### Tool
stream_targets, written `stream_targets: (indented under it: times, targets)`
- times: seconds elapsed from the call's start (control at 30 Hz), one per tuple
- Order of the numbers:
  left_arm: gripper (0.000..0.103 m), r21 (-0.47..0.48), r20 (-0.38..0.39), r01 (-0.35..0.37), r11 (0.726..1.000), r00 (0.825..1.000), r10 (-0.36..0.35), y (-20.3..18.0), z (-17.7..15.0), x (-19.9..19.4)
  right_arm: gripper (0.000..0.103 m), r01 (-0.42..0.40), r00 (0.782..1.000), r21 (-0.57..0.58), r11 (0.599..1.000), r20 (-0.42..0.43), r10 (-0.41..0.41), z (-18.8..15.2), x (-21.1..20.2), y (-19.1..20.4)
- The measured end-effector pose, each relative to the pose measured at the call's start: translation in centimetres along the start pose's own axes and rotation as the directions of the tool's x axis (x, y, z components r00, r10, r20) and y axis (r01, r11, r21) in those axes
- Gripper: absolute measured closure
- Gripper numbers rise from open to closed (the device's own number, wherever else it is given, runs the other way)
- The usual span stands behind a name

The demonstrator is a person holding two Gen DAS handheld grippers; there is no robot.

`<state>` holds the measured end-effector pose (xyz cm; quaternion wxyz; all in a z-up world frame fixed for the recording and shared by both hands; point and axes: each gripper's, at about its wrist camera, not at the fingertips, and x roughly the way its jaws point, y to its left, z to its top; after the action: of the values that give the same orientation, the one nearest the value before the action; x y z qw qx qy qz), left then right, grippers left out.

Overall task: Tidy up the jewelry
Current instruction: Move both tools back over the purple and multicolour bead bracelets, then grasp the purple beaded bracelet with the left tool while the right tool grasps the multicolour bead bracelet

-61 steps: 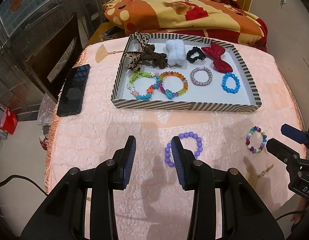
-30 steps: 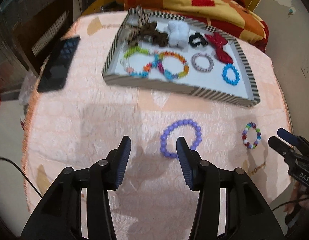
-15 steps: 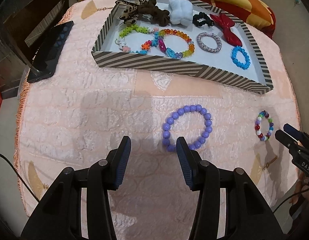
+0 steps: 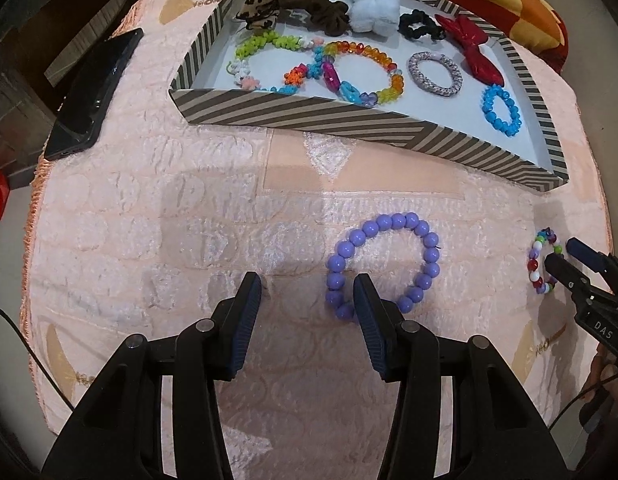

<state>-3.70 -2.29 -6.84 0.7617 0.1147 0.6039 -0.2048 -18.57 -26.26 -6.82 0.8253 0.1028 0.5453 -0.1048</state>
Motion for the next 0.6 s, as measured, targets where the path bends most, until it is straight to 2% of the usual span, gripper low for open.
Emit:
stream_targets:
  times: [0.3,0.6]
  targets:
    - [0.045,0.02,-0.004,-0.015,1.0,1.0,0.015,-0.5,0.3,0.4,0.038,0.019,1.0,-0.029,0.999,0.005,-0.019,0.5,0.7,0.1]
    - [0.043,0.057,0.008,-0.061,0.997,0.998,0.061,-2.2,0.7,0.9,0.037,0.029,1.0,-0.042,0.999,0.01,-0.028,0.8,1.0,0.3]
